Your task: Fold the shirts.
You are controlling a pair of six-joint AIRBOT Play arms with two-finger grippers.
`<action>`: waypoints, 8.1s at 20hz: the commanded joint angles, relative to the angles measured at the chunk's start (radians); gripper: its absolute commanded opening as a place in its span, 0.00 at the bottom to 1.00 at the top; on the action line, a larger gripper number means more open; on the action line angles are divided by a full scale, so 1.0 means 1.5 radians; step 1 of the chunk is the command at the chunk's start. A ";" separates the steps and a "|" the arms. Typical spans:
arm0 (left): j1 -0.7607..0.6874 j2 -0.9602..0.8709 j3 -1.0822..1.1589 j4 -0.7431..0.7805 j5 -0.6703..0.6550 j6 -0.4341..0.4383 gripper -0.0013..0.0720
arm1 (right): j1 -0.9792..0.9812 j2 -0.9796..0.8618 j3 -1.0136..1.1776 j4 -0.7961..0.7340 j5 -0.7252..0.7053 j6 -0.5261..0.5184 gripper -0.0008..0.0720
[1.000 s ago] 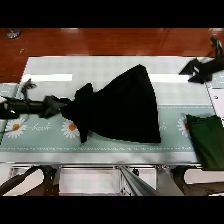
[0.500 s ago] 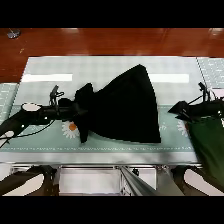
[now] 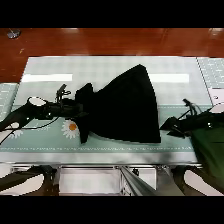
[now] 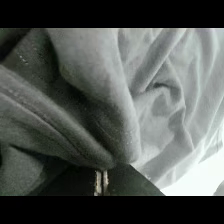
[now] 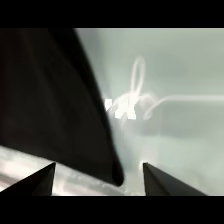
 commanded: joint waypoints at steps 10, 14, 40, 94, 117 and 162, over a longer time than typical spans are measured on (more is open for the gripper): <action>0.011 0.008 0.022 0.008 -0.029 0.001 0.04 | 0.220 -0.128 0.116 0.093 -0.072 -0.016 0.05; 0.091 0.090 0.141 0.006 -0.089 -0.013 0.04 | 0.194 -0.122 0.361 0.042 -0.006 0.018 0.05; 0.079 0.479 0.842 0.755 -0.291 -0.294 0.04 | 0.165 0.350 0.833 -0.192 0.157 0.112 0.05; 0.522 0.092 -0.112 0.165 -0.102 -0.048 0.97 | -0.138 0.033 0.106 0.211 -0.070 -0.113 0.86; 0.434 0.063 -0.084 0.137 -0.119 0.017 0.04 | 0.013 -0.097 0.043 0.102 -0.119 0.036 0.86; 0.163 0.237 0.453 0.588 -0.074 -0.265 0.04 | 0.104 0.037 0.562 -0.161 -0.020 0.091 0.05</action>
